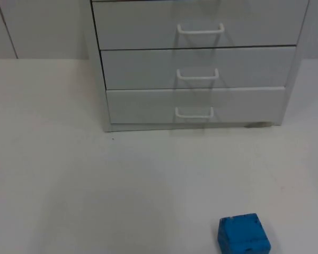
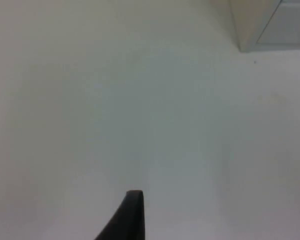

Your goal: Open the drawer with the left hand, place the block into the drawer with the right hand, then close the drawer with the left hand.

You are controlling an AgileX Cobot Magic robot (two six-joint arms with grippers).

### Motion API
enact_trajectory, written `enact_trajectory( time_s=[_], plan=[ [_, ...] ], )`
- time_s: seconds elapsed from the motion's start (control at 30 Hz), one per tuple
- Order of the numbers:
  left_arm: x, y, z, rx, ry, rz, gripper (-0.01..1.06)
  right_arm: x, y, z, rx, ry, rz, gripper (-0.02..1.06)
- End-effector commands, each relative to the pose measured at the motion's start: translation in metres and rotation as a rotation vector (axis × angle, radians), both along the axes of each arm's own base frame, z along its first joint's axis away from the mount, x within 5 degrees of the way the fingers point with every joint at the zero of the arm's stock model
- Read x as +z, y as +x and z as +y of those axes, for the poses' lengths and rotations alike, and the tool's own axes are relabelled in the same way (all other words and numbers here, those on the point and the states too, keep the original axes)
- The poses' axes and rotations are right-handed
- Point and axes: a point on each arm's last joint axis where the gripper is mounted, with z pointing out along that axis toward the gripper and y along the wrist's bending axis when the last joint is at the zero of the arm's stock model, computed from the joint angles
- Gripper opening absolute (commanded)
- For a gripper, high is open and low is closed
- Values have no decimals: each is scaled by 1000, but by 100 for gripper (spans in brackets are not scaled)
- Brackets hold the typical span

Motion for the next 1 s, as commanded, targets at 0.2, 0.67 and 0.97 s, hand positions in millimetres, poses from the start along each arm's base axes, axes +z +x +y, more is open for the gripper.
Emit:
enact_trajectory(
  time_s=[0.2,0.67,0.97],
  plan=[
    [-4,14,-3,-72,31,26,105,-1,4,-1,0,-5,17,105],
    [19,77,-26,-388,18,61,83,-1,4,-1,-2,-3,12,105],
    [20,113,-91,-781,249,30,79,-1,5,-1,-2,-3,3,105]
  ],
)
